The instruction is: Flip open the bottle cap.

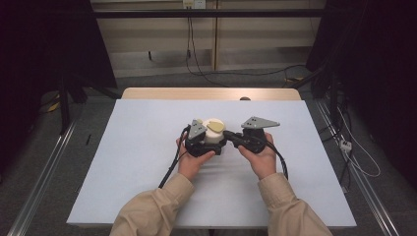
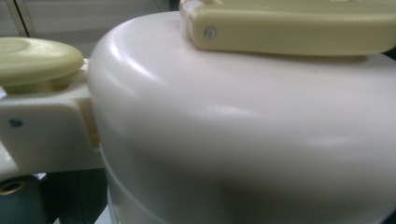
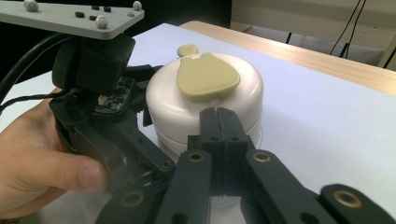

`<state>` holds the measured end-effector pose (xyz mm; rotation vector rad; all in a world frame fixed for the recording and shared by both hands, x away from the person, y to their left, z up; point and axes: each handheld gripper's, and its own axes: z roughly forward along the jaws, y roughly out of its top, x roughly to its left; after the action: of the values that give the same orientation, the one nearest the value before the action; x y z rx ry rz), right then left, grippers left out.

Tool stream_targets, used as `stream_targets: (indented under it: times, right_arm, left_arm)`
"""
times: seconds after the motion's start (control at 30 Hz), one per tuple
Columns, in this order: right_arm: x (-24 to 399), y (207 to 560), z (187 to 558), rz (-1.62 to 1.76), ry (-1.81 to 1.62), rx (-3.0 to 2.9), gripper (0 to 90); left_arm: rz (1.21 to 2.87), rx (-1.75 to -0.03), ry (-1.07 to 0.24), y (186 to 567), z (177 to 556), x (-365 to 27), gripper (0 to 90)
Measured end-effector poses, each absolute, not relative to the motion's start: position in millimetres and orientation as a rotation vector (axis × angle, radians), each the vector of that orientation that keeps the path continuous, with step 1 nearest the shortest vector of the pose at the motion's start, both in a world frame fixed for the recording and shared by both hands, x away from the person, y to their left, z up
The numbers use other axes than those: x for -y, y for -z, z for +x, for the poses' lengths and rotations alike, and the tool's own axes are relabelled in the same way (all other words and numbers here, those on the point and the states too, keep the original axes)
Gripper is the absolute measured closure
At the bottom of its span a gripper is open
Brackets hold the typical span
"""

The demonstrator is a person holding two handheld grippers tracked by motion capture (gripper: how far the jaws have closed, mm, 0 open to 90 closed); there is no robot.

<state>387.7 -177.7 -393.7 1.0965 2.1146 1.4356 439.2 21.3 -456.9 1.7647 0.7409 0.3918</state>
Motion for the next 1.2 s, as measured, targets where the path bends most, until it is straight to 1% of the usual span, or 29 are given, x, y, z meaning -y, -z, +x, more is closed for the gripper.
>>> stream_targets:
  times: [1.2]
  right_arm:
    - [174.6, 383.3, 391.7, 1.062, -1.437, -2.106, 90.0]
  left_arm:
    - [1.764, -0.738, -0.393, 457.1, 439.4, -21.4, 5.1]
